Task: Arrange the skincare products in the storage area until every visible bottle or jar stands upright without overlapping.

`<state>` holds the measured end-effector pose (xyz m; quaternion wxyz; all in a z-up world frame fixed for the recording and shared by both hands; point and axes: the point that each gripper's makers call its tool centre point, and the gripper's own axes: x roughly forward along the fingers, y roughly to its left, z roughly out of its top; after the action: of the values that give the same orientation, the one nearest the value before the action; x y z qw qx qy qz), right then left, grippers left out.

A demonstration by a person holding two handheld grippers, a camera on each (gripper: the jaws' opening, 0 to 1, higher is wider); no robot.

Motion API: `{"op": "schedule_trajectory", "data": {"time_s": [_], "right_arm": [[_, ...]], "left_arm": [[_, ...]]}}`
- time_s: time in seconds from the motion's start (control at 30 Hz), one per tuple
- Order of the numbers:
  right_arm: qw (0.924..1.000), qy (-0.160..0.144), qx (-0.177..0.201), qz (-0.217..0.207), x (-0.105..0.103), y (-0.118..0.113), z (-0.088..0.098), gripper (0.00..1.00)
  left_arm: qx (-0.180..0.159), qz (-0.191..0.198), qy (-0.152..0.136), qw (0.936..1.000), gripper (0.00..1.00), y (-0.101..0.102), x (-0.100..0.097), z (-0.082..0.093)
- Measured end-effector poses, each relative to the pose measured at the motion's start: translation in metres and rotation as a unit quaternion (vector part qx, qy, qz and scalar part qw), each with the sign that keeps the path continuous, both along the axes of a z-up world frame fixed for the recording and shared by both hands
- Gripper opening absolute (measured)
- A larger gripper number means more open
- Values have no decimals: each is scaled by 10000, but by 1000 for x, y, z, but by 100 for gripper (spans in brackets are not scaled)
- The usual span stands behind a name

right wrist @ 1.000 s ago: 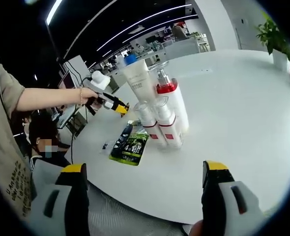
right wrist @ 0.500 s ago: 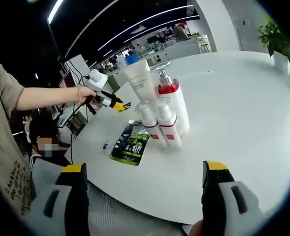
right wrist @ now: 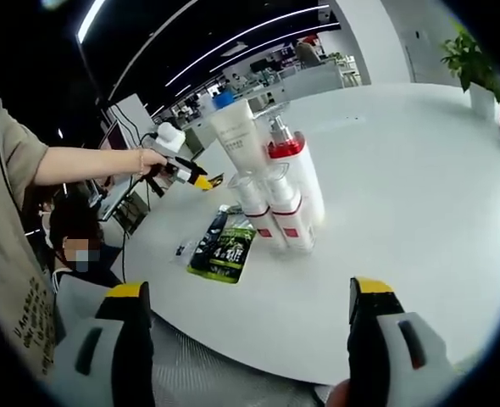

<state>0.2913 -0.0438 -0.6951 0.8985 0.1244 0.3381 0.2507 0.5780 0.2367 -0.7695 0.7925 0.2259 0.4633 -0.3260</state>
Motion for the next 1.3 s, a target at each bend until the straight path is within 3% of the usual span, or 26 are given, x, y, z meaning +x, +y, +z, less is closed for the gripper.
{"op": "schedule_trajectory", "data": {"time_s": [0.17, 0.3, 0.37, 0.6, 0.7, 0.8, 1.3], "right_arm": [[10000, 34, -8, -2, 0, 0, -1, 98], [10000, 51, -14, -2, 0, 0, -2, 97], [10000, 60, -23, -6, 0, -1, -2, 97], [10000, 84, -33, -28, 0, -1, -3, 97], [9999, 89, -43, -24, 0, -1, -4, 97], [9999, 86, -51, -31, 0, -1, -4, 97], [9999, 74, -48, -51, 0, -2, -3, 97]], "left_arm": [[20, -55, 124, 9999, 53, -2, 3, -6], [244, -324, 295, 9987, 49, -2, -1, -12], [174, -321, 359, 9987, 47, -6, 2, -13], [413, -730, 597, 9947, 45, -10, 1, -13], [416, -775, 627, 9942, 44, -10, 0, -13], [400, -914, 602, 9932, 35, -14, -3, -12], [347, -1077, 603, 9917, 27, -15, -5, -11]]}}
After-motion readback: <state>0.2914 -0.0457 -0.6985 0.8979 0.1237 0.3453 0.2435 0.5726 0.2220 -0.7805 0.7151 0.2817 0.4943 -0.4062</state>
